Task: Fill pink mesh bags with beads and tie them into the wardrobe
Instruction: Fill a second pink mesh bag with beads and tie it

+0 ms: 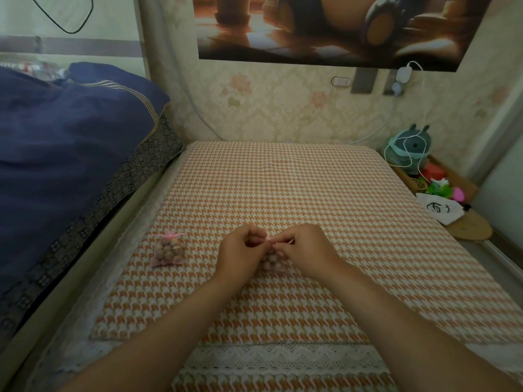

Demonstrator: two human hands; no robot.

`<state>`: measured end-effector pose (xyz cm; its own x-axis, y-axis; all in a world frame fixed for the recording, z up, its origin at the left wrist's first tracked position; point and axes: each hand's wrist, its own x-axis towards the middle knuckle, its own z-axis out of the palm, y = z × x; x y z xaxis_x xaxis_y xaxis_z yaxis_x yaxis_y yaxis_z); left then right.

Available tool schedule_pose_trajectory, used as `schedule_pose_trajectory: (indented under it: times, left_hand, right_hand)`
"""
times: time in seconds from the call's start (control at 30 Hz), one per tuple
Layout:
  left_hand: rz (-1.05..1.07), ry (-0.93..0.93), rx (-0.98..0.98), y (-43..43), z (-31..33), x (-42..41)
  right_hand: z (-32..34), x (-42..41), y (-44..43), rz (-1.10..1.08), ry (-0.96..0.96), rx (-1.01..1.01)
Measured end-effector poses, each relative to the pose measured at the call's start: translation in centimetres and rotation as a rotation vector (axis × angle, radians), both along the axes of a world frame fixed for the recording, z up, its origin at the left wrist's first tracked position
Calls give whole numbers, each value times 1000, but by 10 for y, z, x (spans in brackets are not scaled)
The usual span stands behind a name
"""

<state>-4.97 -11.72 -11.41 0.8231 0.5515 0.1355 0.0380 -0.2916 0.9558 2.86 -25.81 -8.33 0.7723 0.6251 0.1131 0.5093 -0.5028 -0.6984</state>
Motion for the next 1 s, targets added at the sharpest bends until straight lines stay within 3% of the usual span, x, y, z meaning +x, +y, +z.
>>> schedule_pose_trajectory:
  times: [0.23, 0.33, 0.53, 0.7, 0.9, 1.0]
  left_hand:
    - [-42, 32, -21, -3, 4, 7]
    - [-120, 66, 50, 2, 8, 9]
    - [-238, 118, 170, 9, 16, 11]
    - [-201, 123, 214, 7, 12, 12]
    - [-132, 72, 435, -8, 15, 7]
    - [-150, 41, 507, -11, 15, 5]
  right_hand:
    - [10, 9, -6, 133, -435, -165]
    - [17, 13, -4, 208, -447, -163]
    - [14, 21, -3, 243, -231, -81]
    - [13, 17, -5, 78, 77, 51]
    - [12, 3, 1, -215, 606, 222]
    - [14, 0, 3, -269, 742, 277]
